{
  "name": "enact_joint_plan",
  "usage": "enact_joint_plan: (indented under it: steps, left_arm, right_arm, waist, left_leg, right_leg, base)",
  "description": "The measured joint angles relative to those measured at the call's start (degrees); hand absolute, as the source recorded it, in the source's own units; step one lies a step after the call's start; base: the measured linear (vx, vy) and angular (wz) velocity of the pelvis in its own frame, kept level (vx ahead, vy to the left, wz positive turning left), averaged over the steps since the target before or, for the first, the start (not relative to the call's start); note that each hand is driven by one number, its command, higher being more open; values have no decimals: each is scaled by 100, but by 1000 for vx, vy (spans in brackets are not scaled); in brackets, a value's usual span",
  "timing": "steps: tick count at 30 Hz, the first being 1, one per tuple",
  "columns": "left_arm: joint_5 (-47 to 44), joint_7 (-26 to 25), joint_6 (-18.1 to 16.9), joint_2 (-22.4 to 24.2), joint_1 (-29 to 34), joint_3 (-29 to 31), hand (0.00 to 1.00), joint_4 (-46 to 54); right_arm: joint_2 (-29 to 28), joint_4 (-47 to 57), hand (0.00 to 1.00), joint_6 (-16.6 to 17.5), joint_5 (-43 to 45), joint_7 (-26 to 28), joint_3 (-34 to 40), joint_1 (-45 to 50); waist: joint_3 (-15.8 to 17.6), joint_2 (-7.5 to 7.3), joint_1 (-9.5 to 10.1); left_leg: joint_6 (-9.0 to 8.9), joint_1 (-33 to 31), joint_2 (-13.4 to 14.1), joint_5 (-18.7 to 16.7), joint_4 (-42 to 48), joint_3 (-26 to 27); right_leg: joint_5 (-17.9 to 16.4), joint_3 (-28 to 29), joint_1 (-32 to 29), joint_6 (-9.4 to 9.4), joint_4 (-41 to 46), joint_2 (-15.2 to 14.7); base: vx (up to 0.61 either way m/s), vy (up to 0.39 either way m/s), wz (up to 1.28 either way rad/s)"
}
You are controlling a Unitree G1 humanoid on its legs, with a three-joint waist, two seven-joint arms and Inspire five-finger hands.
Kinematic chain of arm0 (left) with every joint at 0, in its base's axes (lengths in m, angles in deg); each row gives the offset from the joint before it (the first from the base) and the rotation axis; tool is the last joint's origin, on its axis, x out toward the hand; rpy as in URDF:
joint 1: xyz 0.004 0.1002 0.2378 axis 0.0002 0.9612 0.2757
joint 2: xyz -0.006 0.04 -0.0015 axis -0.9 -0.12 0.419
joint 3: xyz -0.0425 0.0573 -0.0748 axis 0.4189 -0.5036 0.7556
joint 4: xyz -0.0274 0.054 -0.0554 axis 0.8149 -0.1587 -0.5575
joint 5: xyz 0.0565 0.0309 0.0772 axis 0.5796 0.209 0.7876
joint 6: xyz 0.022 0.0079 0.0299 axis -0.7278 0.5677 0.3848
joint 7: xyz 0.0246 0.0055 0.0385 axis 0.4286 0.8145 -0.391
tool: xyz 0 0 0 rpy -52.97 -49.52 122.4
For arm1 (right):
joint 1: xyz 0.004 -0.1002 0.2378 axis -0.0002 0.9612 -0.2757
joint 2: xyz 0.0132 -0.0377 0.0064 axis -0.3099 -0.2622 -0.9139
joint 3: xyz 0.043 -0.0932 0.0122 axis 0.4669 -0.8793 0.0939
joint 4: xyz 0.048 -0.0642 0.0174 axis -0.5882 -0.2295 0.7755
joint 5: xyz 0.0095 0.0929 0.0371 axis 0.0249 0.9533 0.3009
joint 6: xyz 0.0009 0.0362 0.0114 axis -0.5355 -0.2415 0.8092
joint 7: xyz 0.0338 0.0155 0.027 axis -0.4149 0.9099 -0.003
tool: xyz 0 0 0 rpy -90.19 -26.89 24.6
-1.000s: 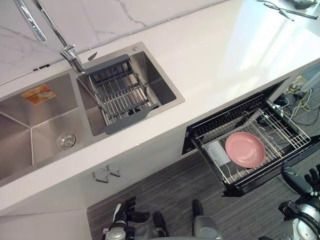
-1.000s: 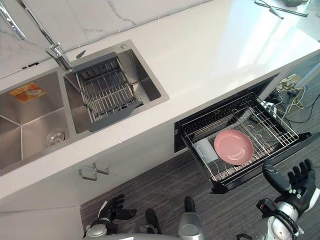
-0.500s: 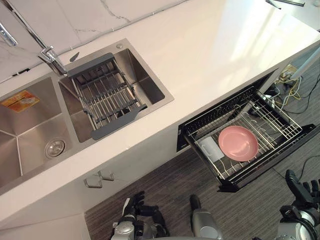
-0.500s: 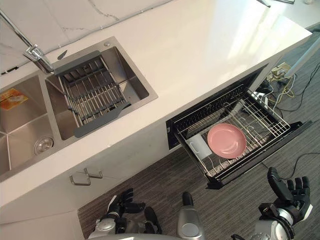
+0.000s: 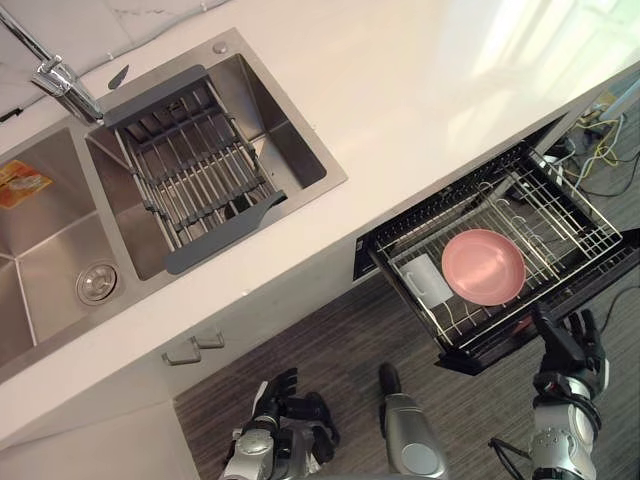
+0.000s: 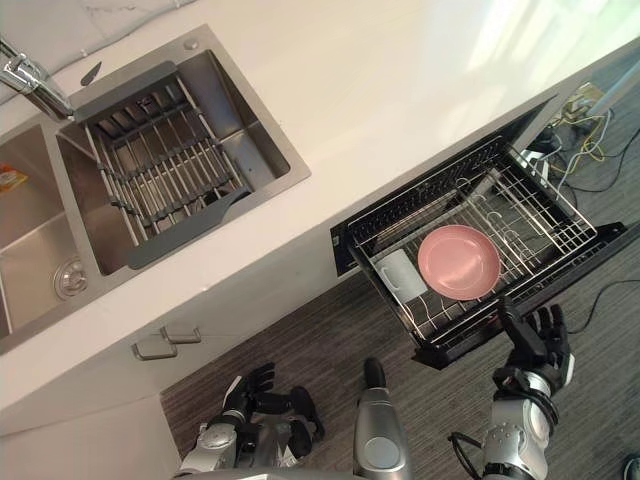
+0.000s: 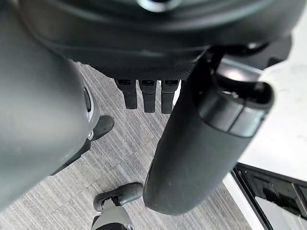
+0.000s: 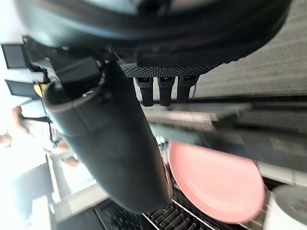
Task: Walk over to the sink, pick up the cup, carry it to the dishwasher, place the cup inside the dishwasher, then close the dishwasher door
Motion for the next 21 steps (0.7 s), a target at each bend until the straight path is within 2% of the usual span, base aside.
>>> enact_joint_plan:
  steps: [4,11,17,21]
  left_arm:
    - [0,-1,-7,-79,12,-4,90,-21]
    - [5,3,-25,-238,21,-135,90,-81]
    - [11,13,-39,-314,52,-168,90,-129]
    - [15,17,-44,-374,72,-163,90,-218]
  right_arm:
    - [138,-112,90,23,1,-1,-119,9]
    - [389,-159,90,61,3,-54,-364,-6]
    - [680,-158,90,62,2,-121,-706,-182]
    - [759,-158,90,62,1,-152,-864,-427]
  waist:
    - [23,48,-23]
    - [36,131,-97]
    - [39,270,-96]
    - [53,373,-83]
  left_leg:
    - [-52,-16,-70,58,-4,-213]
    - [-14,-168,-152,267,-54,-562]
    - [139,-308,-210,548,-222,-894]
    - [172,-393,-232,674,-255,-1116]
  right_leg:
    - [2,-184,98,5,-33,-97]
    - [155,-503,188,42,-223,-204]
    - [435,-836,310,28,-604,-217]
    - [536,-1053,388,14,-740,-233]
  base:
    - [-25,24,25]
    - [-62,16,27]
    - [-71,12,27]
    - [-56,12,29]
